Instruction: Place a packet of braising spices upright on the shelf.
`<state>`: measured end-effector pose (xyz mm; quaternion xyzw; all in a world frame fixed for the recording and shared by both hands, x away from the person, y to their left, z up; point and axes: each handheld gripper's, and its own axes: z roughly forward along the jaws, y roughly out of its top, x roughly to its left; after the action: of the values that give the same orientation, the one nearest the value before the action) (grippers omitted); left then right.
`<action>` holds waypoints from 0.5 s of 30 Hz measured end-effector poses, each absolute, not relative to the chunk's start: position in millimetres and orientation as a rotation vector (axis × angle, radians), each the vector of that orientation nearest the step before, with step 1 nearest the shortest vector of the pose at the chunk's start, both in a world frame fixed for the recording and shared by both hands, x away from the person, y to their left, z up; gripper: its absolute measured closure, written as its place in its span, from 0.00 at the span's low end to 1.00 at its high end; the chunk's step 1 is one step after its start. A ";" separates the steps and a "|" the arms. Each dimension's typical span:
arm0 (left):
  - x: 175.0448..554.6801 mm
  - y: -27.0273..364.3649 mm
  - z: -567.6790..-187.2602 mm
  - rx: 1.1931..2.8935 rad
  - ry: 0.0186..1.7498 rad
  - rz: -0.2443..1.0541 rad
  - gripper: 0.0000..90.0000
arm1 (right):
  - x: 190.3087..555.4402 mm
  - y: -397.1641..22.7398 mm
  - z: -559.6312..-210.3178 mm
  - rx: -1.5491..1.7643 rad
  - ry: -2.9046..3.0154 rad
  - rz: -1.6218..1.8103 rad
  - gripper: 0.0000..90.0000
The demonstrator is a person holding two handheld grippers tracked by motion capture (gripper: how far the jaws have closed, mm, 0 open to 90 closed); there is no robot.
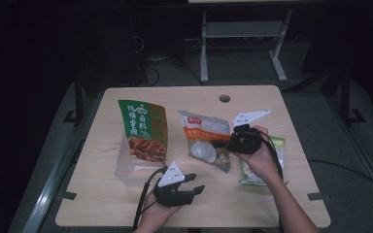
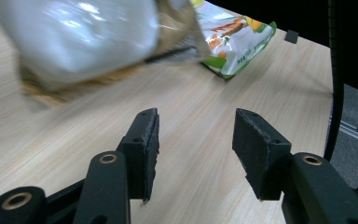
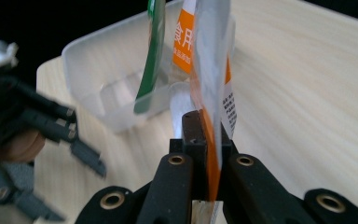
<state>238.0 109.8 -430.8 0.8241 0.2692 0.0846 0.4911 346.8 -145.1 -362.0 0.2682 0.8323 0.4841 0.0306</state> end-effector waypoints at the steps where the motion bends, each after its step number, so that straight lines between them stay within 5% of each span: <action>1: 238.0 110.2 -430.9 2.001 0.654 0.204 0.55 | 349.1 -143.0 -361.0 0.829 2.564 1.500 1.00; 15: 237.8 111.1 -434.8 2.004 0.640 0.188 0.54 | 397.7 -102.9 -349.2 0.799 2.566 1.519 1.00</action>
<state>237.8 111.1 -434.8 0.8260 0.2638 0.0773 0.4921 397.7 -102.9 -349.2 0.2588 0.8309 0.4918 0.0270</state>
